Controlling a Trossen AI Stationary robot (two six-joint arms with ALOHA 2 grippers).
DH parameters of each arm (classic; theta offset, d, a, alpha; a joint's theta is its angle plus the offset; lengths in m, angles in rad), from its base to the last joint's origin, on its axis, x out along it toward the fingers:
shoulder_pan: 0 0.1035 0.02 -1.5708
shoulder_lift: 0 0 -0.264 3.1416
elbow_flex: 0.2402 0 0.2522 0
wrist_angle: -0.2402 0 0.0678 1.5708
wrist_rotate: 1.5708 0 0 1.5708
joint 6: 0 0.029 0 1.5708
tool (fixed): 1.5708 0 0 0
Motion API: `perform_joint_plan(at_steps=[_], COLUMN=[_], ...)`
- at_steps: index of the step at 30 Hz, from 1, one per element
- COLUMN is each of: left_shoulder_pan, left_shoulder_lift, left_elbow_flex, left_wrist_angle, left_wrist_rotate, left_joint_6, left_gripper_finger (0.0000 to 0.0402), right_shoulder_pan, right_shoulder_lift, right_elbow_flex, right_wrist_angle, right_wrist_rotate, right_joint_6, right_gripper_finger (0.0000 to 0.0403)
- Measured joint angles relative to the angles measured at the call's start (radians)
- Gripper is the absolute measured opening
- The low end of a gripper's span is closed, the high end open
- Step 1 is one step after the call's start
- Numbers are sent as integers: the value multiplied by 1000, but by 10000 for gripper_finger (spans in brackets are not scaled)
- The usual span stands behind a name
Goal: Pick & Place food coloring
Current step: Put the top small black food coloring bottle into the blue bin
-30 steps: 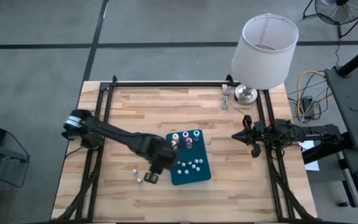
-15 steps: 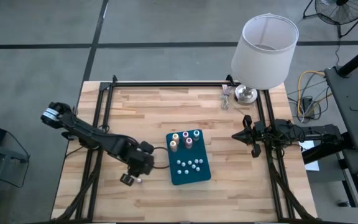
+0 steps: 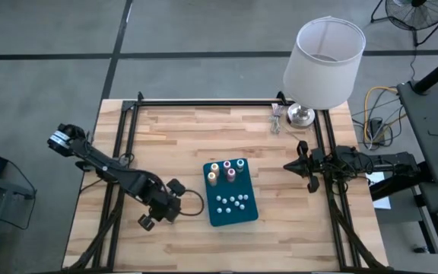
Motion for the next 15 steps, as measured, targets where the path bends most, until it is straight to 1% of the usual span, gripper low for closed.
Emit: perform_joint_plan(at_steps=[3, 7, 10, 12, 15], left_shoulder_pan=[-5, -14, -14, -14, -14], left_shoulder_lift=[0, 0, 0, 0, 0], left_elbow_flex=[0, -1, -8, -14, -37], left_wrist_angle=[0, -21, -55, -89, -85], left_wrist_rotate=[-5, -38, -42, -43, -43], left_joint_6=[2, -9, -47, -59, -59], left_gripper_finger=[131, 177, 205, 214, 217], right_shoulder_pan=[0, 0, 0, 0, 0], right_shoulder_lift=[0, 0, 0, 0, 0], right_elbow_flex=[0, 0, 0, 0, 0], right_wrist_angle=[0, 0, 0, 0, 0], right_wrist_rotate=[0, 0, 0, 0, 0], right_joint_6=[0, 0, 0, 0, 0], right_gripper_finger=[9, 9, 9, 9, 9])
